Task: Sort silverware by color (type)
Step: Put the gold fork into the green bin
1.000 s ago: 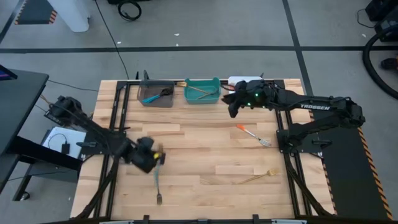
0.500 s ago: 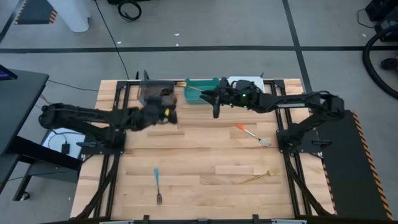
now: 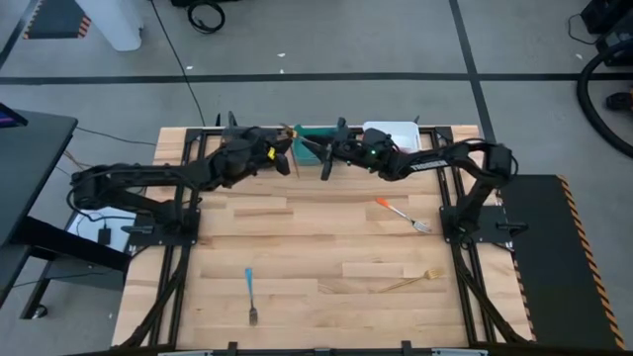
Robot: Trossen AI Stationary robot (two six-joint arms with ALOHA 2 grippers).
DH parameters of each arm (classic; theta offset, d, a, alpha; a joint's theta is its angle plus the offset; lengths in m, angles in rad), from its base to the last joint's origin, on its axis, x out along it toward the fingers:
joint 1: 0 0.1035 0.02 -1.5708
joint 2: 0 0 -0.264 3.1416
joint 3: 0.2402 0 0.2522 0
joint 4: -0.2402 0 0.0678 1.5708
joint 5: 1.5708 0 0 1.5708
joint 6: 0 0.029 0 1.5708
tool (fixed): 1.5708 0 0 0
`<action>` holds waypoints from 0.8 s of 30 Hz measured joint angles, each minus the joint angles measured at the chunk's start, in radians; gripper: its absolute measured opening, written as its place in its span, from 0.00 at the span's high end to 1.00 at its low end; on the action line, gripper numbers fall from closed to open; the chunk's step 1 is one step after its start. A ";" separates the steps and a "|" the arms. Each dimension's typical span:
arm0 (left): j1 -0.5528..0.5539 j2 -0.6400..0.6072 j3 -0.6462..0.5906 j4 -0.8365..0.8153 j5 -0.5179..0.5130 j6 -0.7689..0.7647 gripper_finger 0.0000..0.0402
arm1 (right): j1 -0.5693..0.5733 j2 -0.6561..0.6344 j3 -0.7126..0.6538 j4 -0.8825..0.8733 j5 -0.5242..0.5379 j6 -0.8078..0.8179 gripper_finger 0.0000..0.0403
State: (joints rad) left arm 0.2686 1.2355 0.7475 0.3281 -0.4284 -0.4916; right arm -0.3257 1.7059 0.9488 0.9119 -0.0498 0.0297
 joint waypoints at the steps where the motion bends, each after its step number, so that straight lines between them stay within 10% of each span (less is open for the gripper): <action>1: 0.003 0.011 0.000 0.015 0.004 0.008 0.97 | 0.000 0.010 0.014 0.001 0.000 0.009 0.77; 24: 0.005 0.083 0.000 0.064 0.015 0.017 0.96 | -0.036 0.045 0.175 -0.244 0.008 0.047 0.83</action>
State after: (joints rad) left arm 0.2733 1.3186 0.7475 0.3920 -0.4129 -0.4747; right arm -0.3614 1.7504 1.1240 0.6676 -0.0414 0.0771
